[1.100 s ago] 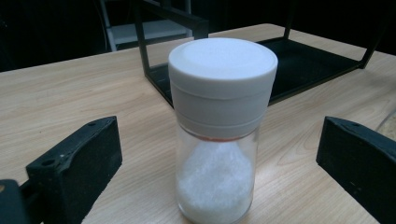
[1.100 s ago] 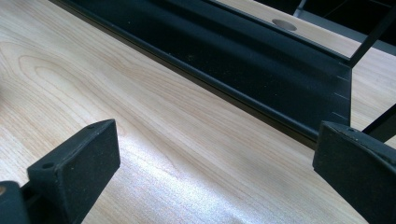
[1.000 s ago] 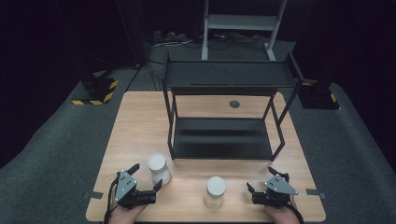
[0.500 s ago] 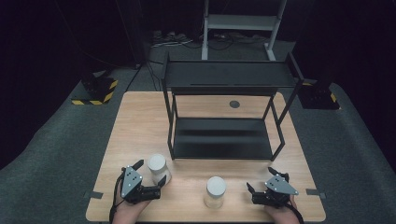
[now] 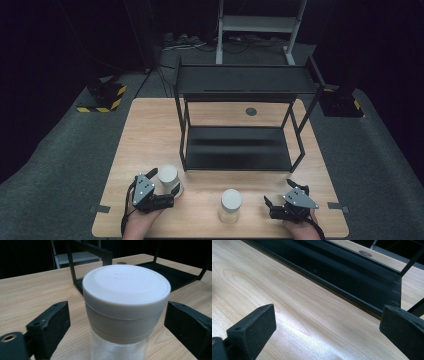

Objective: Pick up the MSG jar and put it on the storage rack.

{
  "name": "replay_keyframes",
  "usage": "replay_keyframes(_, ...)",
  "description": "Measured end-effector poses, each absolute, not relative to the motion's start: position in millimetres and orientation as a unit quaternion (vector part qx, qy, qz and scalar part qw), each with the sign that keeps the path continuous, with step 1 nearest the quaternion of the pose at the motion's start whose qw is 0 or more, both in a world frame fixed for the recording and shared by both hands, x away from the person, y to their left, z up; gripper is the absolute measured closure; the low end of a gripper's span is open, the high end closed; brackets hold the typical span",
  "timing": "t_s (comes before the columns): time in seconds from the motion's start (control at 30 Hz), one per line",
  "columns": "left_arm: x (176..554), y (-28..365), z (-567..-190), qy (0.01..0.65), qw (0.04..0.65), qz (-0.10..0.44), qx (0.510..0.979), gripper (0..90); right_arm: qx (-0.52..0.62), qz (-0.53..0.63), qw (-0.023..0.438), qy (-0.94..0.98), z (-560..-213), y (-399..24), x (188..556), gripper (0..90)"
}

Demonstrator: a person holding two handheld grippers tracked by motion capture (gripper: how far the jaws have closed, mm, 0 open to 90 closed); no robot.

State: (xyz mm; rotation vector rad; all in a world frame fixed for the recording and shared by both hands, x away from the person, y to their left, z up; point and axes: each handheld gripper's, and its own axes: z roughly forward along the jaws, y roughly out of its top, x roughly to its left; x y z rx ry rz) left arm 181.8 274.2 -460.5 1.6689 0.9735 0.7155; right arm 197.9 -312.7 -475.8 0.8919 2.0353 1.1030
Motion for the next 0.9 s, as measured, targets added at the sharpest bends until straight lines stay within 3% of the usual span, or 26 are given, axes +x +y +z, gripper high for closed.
replay_keyframes(0.13,183.5,274.5,-462.6,0.404,0.52,0.295,0.692,11.4,0.34,0.421,0.324,0.776,-475.9,-312.9,197.8,0.0)
replay_keyframes(0.53,183.7,279.8,-469.1,0.395,0.534,0.29,0.69,33.6,0.341,0.421,0.324,0.775,-476.0,-312.9,197.8,0.0)
replay_keyframes(0.9,182.8,278.9,-468.9,0.397,0.533,0.29,0.688,34.3,0.341,0.422,0.322,0.776,-475.7,-313.6,198.4,0.0)
